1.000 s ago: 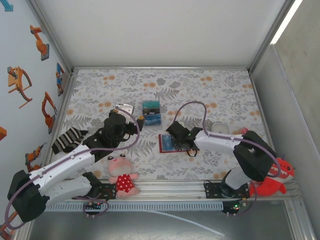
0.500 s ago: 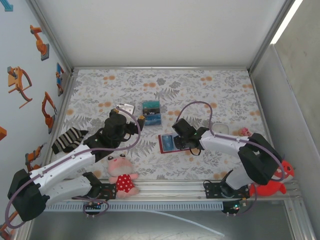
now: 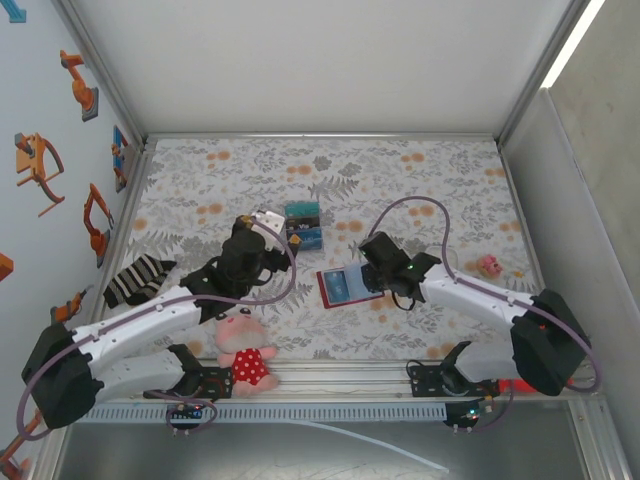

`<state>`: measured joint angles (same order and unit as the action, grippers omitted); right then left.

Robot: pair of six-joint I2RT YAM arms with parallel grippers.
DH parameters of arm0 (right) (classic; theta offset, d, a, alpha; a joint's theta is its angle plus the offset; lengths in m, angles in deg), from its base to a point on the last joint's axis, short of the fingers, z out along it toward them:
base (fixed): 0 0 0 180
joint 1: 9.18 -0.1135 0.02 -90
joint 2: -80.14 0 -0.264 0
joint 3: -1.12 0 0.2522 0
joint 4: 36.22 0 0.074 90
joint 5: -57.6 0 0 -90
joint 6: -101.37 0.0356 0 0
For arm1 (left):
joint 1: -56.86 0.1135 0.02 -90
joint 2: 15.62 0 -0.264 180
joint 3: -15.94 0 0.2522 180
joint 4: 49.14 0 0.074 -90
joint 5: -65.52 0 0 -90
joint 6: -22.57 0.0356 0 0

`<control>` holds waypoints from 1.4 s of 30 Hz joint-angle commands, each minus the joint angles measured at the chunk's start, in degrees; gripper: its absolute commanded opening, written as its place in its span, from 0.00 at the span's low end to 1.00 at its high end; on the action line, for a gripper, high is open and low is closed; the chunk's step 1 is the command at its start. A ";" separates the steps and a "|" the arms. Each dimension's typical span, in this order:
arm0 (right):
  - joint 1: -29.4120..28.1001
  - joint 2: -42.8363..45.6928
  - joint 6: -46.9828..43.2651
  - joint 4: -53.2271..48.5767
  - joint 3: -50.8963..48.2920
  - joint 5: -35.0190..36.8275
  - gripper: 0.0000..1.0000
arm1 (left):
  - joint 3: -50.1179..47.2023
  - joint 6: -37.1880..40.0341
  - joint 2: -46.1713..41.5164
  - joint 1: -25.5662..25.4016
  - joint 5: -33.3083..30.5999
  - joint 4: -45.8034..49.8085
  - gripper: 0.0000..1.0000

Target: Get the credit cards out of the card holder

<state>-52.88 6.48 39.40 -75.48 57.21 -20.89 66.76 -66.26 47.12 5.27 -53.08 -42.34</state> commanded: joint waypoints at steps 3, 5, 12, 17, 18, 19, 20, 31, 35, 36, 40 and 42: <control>2.40 4.49 3.21 -4.73 0.04 -0.29 0.27 | -0.76 4.94 5.45 -3.70 -1.10 -4.42 0.97; 3.70 5.74 3.92 -5.22 0.22 -2.19 0.25 | -0.76 5.25 8.17 -5.03 -0.07 -6.24 0.97; 6.24 6.95 4.58 -4.87 1.42 -10.66 0.22 | 0.57 1.51 17.36 -5.89 7.00 -7.76 0.97; 6.44 5.32 4.97 -4.29 2.83 -14.22 0.21 | 2.50 -0.20 22.07 -5.89 10.50 -7.19 0.97; 6.44 4.77 5.09 -4.06 3.06 -14.67 0.21 | 2.66 -0.34 22.76 -5.89 10.85 -7.24 0.97; 6.44 4.15 5.19 -3.71 3.24 -15.37 0.20 | 2.84 -0.51 23.45 -5.88 11.27 -7.36 0.97; 6.44 3.57 5.31 -3.36 3.37 -16.05 0.20 | 2.93 -0.62 24.04 -5.89 11.50 -7.53 0.97; 6.44 -3.38 5.94 0.18 5.65 -22.98 0.16 | 4.24 -2.71 28.92 -5.73 13.48 -8.66 0.97; 6.44 -4.89 5.94 0.53 6.34 -24.00 0.16 | 4.95 -3.19 29.64 -5.38 13.48 -6.85 0.97; 6.44 -5.20 6.09 0.75 6.37 -24.38 0.16 | 5.00 -3.22 29.64 -5.27 13.53 -6.41 0.97; 6.44 -6.43 6.47 1.61 6.45 -25.00 0.15 | 5.17 -3.68 29.83 -4.62 13.74 -4.69 0.97; 6.44 -7.05 6.66 1.90 6.49 -24.99 0.15 | 5.13 -3.95 29.98 -4.40 14.00 -4.17 0.97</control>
<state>-46.78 0.27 45.02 -74.52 62.04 -45.04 70.50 -68.76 76.41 0.35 -39.88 -48.61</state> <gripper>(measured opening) 0.152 0.970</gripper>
